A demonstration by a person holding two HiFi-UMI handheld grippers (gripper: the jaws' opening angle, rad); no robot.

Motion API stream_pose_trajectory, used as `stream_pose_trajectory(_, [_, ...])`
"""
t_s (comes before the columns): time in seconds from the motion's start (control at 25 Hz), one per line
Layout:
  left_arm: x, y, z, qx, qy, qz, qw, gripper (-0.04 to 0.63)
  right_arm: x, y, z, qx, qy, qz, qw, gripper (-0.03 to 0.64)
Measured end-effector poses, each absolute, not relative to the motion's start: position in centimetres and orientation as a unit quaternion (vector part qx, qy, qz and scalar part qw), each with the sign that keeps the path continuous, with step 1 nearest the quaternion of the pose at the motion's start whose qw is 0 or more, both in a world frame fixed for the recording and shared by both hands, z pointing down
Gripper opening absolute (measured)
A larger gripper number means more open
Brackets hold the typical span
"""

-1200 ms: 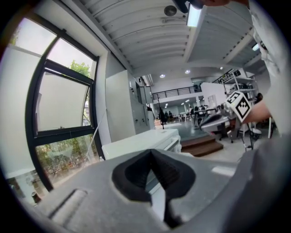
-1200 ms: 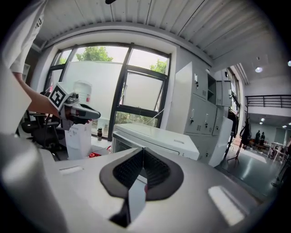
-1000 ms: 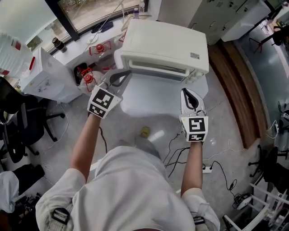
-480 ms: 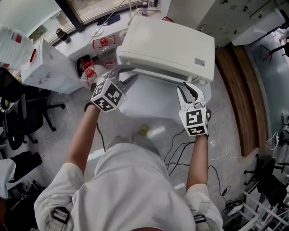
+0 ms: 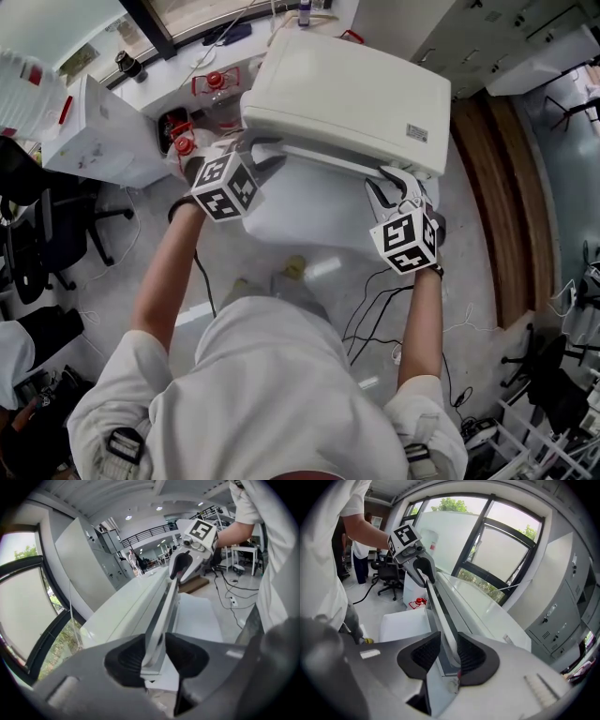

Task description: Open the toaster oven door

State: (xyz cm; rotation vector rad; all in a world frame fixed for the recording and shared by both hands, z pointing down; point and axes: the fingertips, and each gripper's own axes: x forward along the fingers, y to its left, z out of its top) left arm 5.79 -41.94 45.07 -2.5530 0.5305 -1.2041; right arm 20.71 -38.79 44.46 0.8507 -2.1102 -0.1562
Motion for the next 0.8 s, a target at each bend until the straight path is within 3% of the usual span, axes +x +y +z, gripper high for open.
stream_pose_trajectory(0.2, [5.9, -42.3, 45.2, -0.874, 0.170, -0.434, 0.136, 0.126, 20.8, -39.4, 45.2, 0.302, -0.830, -0.074, 0.463, 0.098])
stream_pose_trajectory(0.8, [5.5, -39.9, 46.1, -0.866, 0.150, -0.457, 0.141, 0.109, 20.4, -37.1, 45.7, 0.304, -0.839, -0.062, 0.448, 0.098])
